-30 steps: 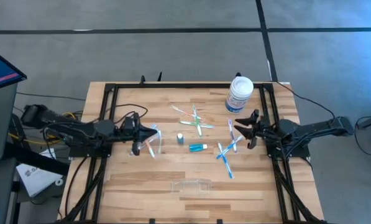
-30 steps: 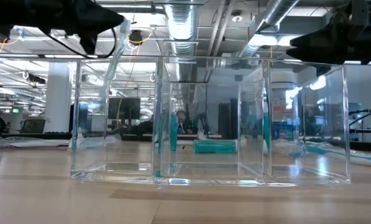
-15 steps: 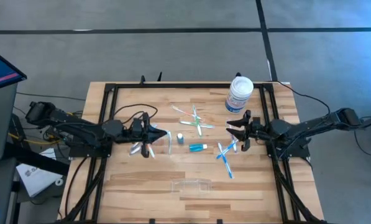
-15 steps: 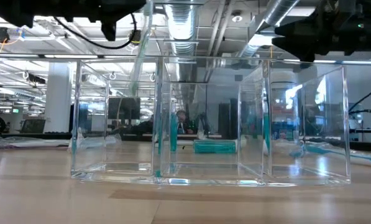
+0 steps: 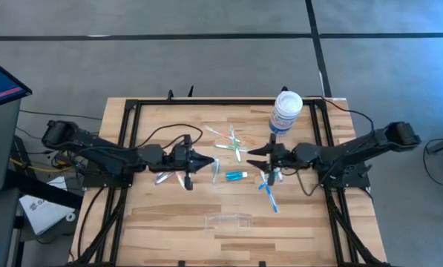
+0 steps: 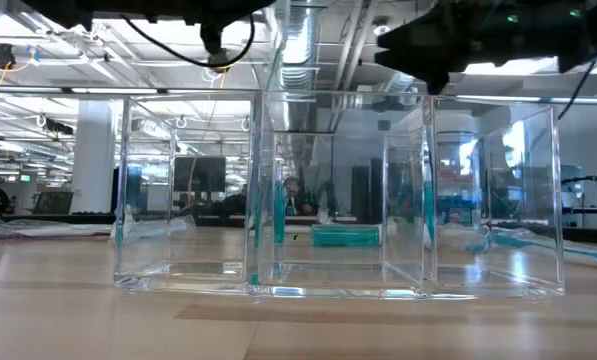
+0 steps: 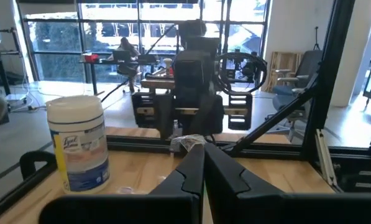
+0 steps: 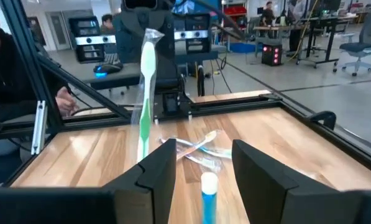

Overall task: Pick & Place toothbrushing station
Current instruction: Put the green toothbrush into the transparent organizer

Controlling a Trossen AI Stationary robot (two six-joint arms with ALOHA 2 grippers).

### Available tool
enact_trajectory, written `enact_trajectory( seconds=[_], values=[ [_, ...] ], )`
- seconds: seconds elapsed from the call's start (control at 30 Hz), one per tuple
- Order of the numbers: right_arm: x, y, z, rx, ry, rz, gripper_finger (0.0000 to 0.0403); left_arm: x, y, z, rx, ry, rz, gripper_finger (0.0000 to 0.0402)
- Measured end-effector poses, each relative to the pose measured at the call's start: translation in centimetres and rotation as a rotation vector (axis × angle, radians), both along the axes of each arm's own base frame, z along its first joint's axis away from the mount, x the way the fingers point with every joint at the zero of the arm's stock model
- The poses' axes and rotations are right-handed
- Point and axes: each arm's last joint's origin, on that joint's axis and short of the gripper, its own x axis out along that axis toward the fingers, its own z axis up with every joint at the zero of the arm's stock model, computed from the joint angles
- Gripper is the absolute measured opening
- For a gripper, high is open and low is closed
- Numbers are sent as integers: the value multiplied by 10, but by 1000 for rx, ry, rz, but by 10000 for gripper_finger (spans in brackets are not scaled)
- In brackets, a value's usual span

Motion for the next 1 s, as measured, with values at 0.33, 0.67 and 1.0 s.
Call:
enact_trajectory(
  seconds=[0.33,0.67,1.0],
  values=[
    [40,9,4,4,30,98,147,11,-3,-1,5,-8,-27,0],
    [66,15,4,10,43,176,147,11,-3,0,7,-11,-28,0],
    [74,19,11,24,23,211,147,11,-4,0,8,-11,-30,0]
  ],
)
